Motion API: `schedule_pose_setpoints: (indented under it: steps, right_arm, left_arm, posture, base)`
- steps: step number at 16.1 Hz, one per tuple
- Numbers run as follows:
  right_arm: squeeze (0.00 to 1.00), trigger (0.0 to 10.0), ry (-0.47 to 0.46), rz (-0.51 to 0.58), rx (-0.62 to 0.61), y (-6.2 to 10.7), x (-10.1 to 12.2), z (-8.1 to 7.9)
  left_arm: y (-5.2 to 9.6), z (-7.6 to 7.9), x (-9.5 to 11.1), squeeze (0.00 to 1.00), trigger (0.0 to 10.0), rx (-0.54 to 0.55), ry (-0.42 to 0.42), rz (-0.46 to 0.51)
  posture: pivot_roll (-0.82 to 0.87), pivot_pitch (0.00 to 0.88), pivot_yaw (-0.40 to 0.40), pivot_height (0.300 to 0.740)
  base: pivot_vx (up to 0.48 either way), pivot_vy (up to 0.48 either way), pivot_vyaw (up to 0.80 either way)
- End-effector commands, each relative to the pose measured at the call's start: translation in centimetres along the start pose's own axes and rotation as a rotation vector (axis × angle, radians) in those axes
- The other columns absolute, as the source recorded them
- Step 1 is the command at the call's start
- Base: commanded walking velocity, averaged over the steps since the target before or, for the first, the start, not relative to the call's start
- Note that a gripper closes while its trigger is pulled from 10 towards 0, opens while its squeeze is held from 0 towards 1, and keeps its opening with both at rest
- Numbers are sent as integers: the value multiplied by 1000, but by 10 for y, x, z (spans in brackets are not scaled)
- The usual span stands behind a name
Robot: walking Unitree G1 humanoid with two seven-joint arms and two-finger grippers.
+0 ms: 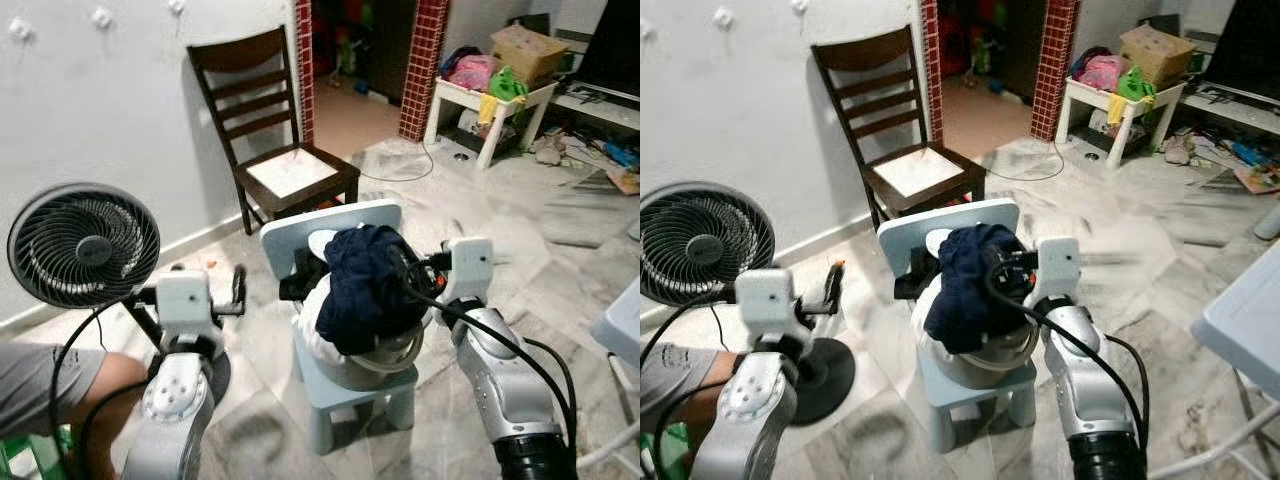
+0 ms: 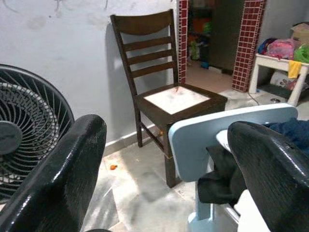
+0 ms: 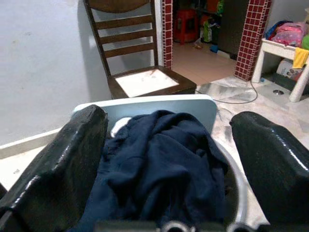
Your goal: Hang hanger
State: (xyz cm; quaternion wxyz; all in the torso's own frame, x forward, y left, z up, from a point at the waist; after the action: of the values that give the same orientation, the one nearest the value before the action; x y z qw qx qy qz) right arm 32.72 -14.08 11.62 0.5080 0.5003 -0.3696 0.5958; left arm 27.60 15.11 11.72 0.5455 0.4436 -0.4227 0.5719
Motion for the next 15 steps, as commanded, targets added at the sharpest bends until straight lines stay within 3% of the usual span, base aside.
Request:
schedule_pose_setpoints:
  steps: [1,3,6,15]
  right_arm:
    - [0,10000,4,21,8,-2,7,-1]
    - [0,10000,1,13,-4,0,5,2]
    - [0,10000,-4,8,-1,0,4,-1]
    - [0,10000,-3,17,21,-4,7,-4]
  left_arm:
    - [-5,0,1,0,10000,3,41,-3]
    - [-4,4,2,0,10000,-18,25,-5]
    - [-3,-1,0,0,10000,-5,49,-21]
    - [-4,-3,-1,0,10000,5,46,-30]
  posture:
    - [-74,0,18,740]
    - [-74,0,18,740]
    - [-66,0,18,740]
    - [-63,0,14,740]
  base:
    - [0,0,0]
    - [0,0,0]
    - [0,0,0]
    - [0,448,0]
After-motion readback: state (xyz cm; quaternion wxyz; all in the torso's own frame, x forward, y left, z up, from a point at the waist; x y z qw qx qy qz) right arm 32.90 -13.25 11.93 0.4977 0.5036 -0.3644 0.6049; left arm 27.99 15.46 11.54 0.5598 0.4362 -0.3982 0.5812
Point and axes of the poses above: a point about 5 cm out from each wrist's last joint towards the gripper, its own y axis pointing back from the gripper into the wrist, its own x axis along the axis of the wrist's last joint, z = x × y, the point moved 2 cm from there along -y, pointing out of the wrist towards the gripper, and after that the axes turned 15 degrees about y, right-handed, at the moved point
